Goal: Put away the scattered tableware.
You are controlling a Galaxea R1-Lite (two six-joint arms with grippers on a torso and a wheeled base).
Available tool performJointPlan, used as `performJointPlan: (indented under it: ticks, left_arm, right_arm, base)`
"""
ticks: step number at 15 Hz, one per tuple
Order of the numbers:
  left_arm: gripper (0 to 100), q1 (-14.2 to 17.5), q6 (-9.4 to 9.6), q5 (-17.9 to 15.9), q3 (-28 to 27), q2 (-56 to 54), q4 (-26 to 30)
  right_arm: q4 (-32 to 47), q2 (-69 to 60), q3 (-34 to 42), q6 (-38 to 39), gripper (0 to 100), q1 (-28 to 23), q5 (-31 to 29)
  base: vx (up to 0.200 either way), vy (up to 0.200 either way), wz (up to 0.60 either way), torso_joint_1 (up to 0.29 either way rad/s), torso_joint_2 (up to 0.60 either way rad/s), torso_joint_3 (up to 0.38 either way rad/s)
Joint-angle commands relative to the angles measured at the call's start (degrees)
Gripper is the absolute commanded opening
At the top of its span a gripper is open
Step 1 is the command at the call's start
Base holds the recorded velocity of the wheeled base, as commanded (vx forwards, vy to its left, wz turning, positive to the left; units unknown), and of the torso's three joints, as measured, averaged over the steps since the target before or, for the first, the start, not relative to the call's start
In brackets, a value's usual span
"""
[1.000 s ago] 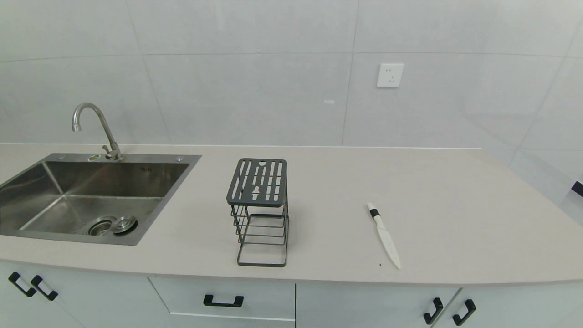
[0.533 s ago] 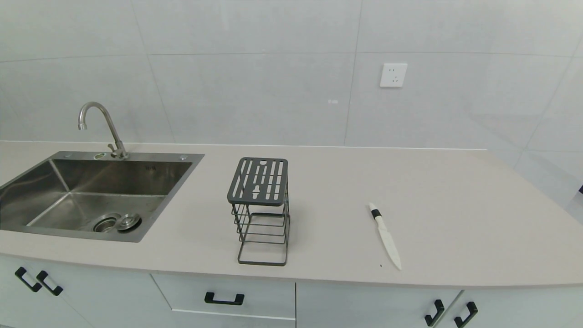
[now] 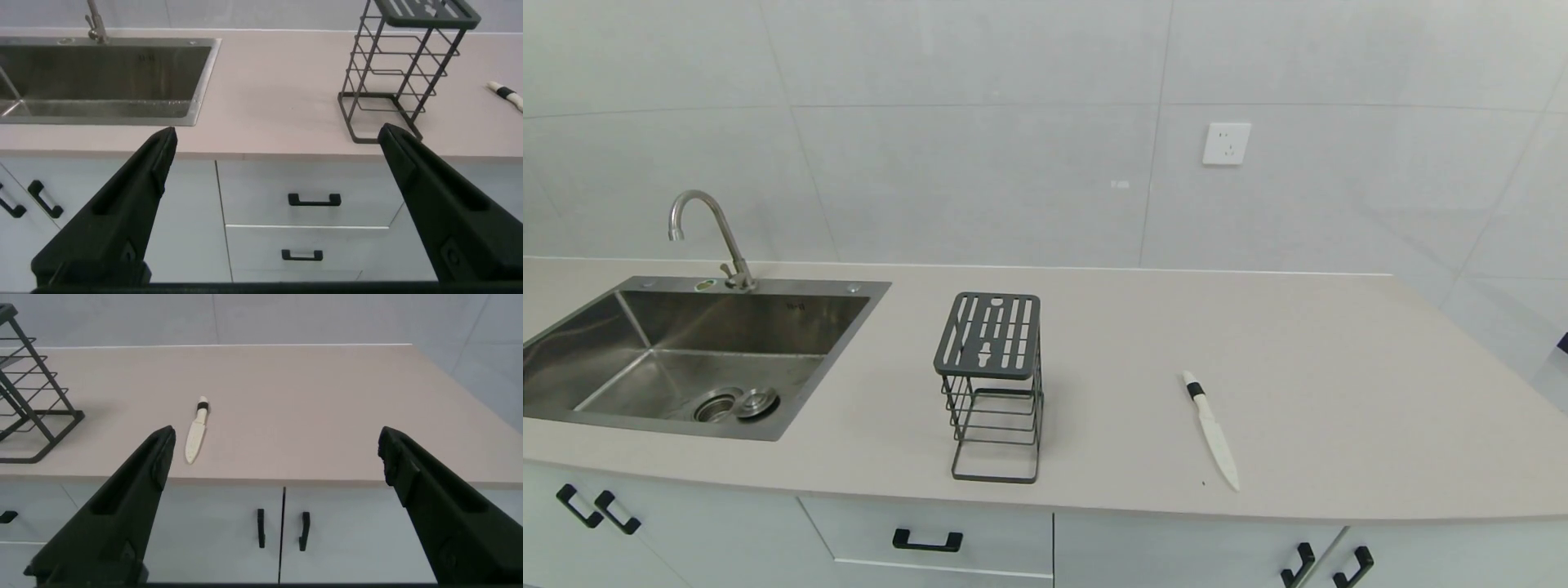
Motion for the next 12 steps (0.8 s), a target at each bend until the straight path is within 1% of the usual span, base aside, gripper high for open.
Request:
performJointPlan:
  ticks: [1,7,9,12]
  left_arm:
    - [100,0.0,0.01,0.0,0.0,0.1,0.0]
    - [100,0.0,0.01,0.0,0.0,0.1,0.0]
    - [100,0.0,-0.08,0.0,0.0,0.1,0.0]
    - [100,0.0,0.01,0.0,0.0,0.1,0.0]
  right_arm:
    - [0.0,0.0,0.0,0.0,100,0.0,0.0]
    - [0.0,0.0,0.0,0.0,100,0.0,0.0]
    - [0.0,0.0,0.0,0.0,100,0.0,0.0]
    - [0.0,0.0,0.0,0.0,100,0.0,0.0]
  base:
    - [0.0,0.0,0.0,0.0,0.0,0.0]
    - [0.0,0.0,0.0,0.013,0.0,0.016]
    - [0.0,0.0,0.0,0.193,0.0,0.183]
    - [0.0,0.0,0.0,0.276,-0.02,0.245]
